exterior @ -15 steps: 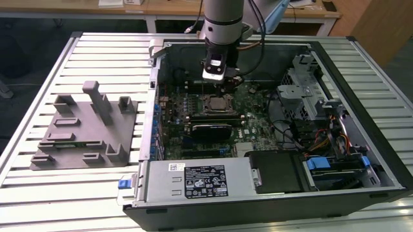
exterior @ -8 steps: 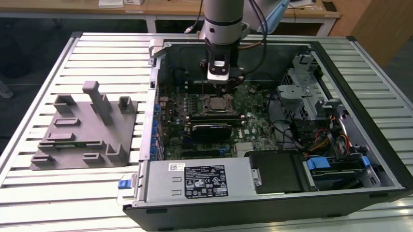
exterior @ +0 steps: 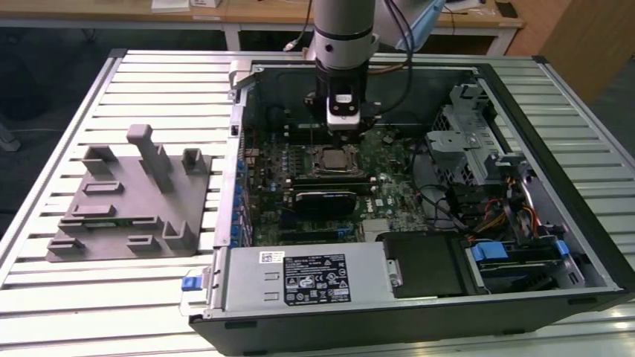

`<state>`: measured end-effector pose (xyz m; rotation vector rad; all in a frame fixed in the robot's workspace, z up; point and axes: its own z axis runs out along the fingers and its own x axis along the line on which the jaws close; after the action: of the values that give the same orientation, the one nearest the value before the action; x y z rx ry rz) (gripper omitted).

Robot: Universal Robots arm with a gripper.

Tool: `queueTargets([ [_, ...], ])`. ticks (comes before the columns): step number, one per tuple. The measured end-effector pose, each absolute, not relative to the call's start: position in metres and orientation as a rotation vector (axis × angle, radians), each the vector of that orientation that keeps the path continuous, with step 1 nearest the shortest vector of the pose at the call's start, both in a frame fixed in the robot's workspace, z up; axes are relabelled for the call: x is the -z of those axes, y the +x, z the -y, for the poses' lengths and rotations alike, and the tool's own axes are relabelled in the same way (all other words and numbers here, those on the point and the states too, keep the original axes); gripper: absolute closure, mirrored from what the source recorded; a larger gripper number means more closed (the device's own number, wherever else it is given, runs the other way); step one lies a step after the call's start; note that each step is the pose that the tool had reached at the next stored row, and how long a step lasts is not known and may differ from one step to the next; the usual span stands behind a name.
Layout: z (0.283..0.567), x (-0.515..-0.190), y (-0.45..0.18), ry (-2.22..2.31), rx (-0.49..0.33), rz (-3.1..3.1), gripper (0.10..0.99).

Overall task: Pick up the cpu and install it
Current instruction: 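Close the cpu cover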

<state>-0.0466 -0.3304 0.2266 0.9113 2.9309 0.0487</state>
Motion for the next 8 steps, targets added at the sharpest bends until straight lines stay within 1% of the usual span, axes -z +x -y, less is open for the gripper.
queueTargets([
  [8,0.3304,-0.2260,-0.0466,0.734,-0.052,-2.982,0.980],
])
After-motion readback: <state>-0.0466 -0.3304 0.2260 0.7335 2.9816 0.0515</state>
